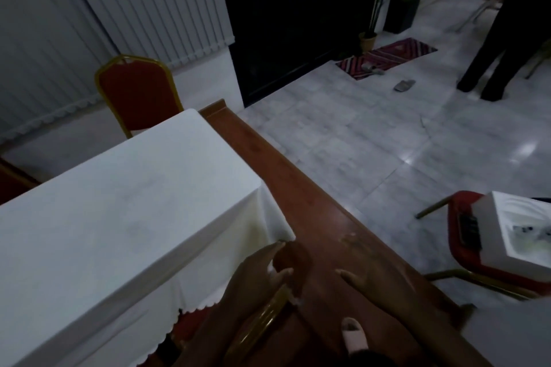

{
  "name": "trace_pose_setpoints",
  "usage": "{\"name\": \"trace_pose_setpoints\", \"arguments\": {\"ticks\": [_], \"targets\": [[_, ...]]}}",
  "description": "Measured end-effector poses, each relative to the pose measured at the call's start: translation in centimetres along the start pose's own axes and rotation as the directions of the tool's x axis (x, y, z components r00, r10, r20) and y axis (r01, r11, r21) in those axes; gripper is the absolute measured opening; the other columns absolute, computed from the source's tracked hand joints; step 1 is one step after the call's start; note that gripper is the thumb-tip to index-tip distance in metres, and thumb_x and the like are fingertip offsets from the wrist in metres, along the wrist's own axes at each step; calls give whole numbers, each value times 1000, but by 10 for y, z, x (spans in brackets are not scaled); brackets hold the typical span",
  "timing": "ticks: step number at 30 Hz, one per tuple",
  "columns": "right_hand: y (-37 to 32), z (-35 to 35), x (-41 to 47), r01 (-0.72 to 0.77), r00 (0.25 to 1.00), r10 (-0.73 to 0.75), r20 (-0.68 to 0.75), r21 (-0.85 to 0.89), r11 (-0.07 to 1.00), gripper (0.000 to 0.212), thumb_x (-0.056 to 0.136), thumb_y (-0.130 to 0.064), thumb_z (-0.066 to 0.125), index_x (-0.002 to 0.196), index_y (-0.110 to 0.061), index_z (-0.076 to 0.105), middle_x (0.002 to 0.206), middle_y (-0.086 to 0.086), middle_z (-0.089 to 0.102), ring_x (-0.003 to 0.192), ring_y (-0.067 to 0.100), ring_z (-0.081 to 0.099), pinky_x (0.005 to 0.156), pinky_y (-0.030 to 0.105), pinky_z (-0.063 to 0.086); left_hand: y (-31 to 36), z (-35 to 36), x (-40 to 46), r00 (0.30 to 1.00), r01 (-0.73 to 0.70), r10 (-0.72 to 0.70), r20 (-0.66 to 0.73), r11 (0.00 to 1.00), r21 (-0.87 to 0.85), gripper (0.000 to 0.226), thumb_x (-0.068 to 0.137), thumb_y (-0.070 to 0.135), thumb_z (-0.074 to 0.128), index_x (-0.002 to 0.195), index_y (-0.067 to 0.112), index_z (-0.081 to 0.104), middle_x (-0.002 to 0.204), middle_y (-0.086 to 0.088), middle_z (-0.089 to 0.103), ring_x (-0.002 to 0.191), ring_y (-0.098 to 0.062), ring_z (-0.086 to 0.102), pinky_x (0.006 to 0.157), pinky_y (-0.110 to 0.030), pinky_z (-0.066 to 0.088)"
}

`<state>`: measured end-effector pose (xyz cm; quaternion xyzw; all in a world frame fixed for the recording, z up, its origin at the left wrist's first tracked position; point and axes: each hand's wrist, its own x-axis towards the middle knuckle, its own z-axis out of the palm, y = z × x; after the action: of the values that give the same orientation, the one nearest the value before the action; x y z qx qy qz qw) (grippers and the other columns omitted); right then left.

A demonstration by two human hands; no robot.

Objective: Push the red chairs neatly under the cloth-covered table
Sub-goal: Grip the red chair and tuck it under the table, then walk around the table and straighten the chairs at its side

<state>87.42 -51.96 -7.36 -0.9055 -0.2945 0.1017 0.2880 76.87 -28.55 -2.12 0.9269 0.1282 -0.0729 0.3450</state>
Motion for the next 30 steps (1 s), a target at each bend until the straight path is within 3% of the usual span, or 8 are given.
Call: {"name": "trace_pose_setpoints", "arguments": {"ticks": [2, 4, 8, 11, 14, 19, 24, 30], "targets": [[31, -23, 13, -16, 999, 15, 34, 13, 1000, 71, 77, -48, 68, 136, -23, 38, 138, -12, 31, 133, 13, 31, 112, 41, 29, 26, 17, 40, 999, -16, 13, 47, 998, 54, 57, 88, 44, 60, 140, 31, 39, 144, 10, 46, 126, -2, 42, 96, -12, 27], [54, -50, 27, -31, 999, 30, 45, 29, 999, 72, 75, -50, 68, 135, -25, 40, 136, -15, 30, 130, 7, 29, 112, 36, 28, 57, 29, 80, 996, -32, 27, 82, 998, 63, 58, 88, 43, 61, 140, 33, 38, 144, 8, 47, 127, -6, 45, 100, -17, 32], [95, -91, 62, -86, 996, 85, 42, 23, 996, 74, 71, -61, 59, 132, -21, 46, 136, -5, 45, 127, 9, 36, 104, 12, 16, 106, 37, 148, 996, -42, 41, 82, 999, 11, 54, 90, 43, 58, 140, 31, 39, 143, 5, 48, 128, -13, 46, 110, -36, 37], [111, -109, 95, -39, 995, 38, 92, 14, 999, 72, 78, -54, 63, 138, -26, 36, 141, -12, 36, 131, 3, 27, 109, 20, 18, 118, 37, 181, 998, -30, 30, 49, 1000, 2, 54, 91, 43, 57, 140, 28, 40, 145, 5, 46, 132, -13, 43, 111, -39, 37], [121, -118, 137, -3, 995, -1, 96, 47, 999, 70, 78, -55, 60, 138, -28, 35, 146, -6, 37, 134, 5, 27, 113, 31, 24, 112, 33, 215, 1000, -9, 9, 27, 1000, -3, 54, 91, 43, 57, 140, 27, 40, 145, 4, 46, 131, -11, 42, 111, -36, 36], [121, -131, 228, 57, 991, -61, 118, 36, 998, 69, 81, -45, 65, 139, -24, 35, 148, -4, 34, 134, 6, 26, 111, 28, 23, 91, 8, 296, 1000, -20, 20, -15, 1000, -11, 53, 92, 40, 57, 140, 24, 41, 144, 2, 47, 131, -12, 43, 111, -35, 34], [130, -140, 331, 71, 981, -63, 181, -40, 997, 74, 77, -58, 58, 141, -33, 28, 150, -10, 29, 136, 1, 21, 113, 29, 26, 63, -30, 387, 998, 33, -36, -51, 998, -56, 54, 90, 45, 56, 139, 28, 40, 143, 3, 48, 130, -12, 44, 108, -30, 36], [124, -153, 452, 109, 974, -112, 199, 27, 994, 69, 80, -54, 59, 139, -34, 30, 148, -13, 32, 135, 1, 25, 111, 27, 26, 44, -72, 486, 996, 73, -76, -48, 996, -56, 53, 92, 47, 53, 140, 30, 38, 142, 3, 49, 126, -12, 46, 99, -23, 33]]}}
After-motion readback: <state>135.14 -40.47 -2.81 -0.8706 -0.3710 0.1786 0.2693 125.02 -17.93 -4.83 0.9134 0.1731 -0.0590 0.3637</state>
